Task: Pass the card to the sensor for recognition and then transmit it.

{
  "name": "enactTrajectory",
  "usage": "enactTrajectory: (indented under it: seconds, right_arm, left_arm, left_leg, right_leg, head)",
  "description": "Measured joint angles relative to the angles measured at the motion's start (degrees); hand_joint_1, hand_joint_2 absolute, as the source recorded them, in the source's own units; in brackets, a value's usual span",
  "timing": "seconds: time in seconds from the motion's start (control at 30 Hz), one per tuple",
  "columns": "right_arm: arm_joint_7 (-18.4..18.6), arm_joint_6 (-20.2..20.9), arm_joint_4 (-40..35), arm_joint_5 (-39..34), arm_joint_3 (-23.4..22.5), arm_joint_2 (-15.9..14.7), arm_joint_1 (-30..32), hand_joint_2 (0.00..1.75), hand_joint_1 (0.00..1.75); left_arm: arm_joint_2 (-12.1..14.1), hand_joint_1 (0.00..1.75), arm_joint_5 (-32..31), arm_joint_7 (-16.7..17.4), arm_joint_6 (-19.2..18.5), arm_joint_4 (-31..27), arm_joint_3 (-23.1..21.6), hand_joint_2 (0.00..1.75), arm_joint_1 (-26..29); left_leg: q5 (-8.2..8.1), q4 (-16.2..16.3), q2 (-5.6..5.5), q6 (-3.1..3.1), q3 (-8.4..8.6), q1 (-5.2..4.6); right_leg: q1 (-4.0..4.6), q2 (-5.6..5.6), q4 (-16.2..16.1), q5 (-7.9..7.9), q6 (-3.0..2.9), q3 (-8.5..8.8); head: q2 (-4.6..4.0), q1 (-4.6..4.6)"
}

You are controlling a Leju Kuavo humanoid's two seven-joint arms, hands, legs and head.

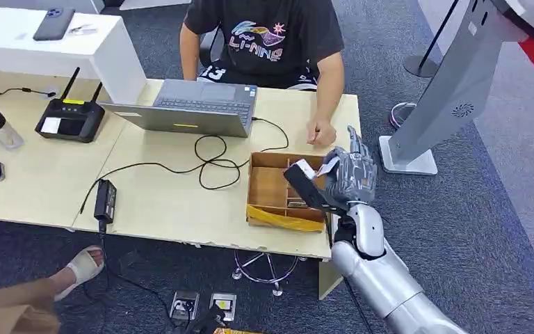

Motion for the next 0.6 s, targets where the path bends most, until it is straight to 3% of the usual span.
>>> enactTrajectory:
  seconds: [0.6]
  right_arm:
    - [-1.5, -3.6, 4.1, -6.6, -0.9, -1.9, 0.9, 1.75, 1.75]
  left_arm:
    - [-0.2, 0.0, 0.0, 0.5, 0.1, 0.0, 0.0, 1.75, -0.4]
  left_leg:
    - [0.0, 0.0, 0.01, 0.0, 0.0, 0.0]
  right_leg:
    - [0.0, 0.0, 0.0, 0.01, 0.0, 0.01]
  head:
    - [0.0, -0.02]
